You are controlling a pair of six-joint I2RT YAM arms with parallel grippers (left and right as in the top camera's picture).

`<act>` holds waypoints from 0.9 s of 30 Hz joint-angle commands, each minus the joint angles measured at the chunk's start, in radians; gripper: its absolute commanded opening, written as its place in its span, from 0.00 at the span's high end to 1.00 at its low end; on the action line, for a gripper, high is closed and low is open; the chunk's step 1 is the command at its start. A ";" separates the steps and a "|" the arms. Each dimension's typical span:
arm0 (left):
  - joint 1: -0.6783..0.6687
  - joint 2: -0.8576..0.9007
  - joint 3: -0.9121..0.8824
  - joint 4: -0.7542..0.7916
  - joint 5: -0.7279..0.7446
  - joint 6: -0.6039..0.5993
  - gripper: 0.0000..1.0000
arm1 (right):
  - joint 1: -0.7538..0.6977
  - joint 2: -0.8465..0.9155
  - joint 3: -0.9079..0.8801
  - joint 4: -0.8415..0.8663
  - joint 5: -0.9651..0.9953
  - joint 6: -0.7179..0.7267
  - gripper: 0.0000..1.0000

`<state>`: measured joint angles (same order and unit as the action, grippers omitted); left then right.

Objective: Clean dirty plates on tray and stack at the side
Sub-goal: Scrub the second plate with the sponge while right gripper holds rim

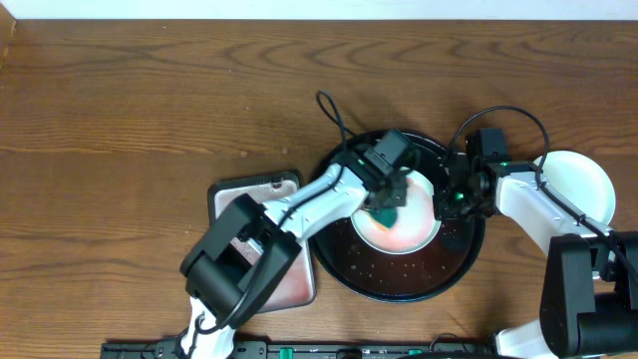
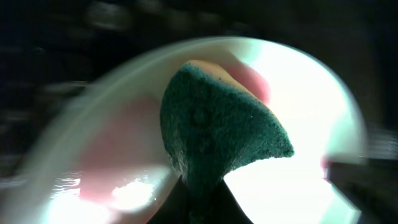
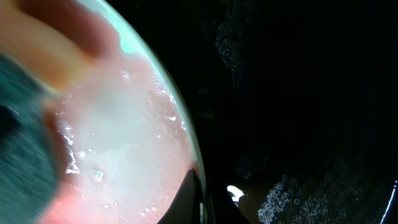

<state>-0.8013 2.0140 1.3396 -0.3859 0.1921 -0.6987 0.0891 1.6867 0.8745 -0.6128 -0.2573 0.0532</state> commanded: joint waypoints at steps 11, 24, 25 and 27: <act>-0.034 0.058 -0.010 0.012 0.128 -0.089 0.93 | 0.003 -0.020 -0.020 -0.007 0.077 0.001 0.99; 0.032 0.027 0.048 -0.445 -0.537 -0.008 0.93 | 0.003 -0.050 -0.020 -0.008 0.077 -0.002 0.99; 0.032 0.027 0.061 -0.460 -0.548 -0.008 0.93 | 0.003 -0.050 -0.020 -0.008 0.077 -0.002 0.99; 0.031 0.027 0.083 -0.470 -0.545 -0.001 0.92 | 0.003 -0.050 -0.020 -0.008 0.077 -0.002 0.99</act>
<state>-0.8070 2.0121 1.4174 -0.7937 -0.0814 -0.7246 0.0940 1.6600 0.8635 -0.6136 -0.2489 0.0563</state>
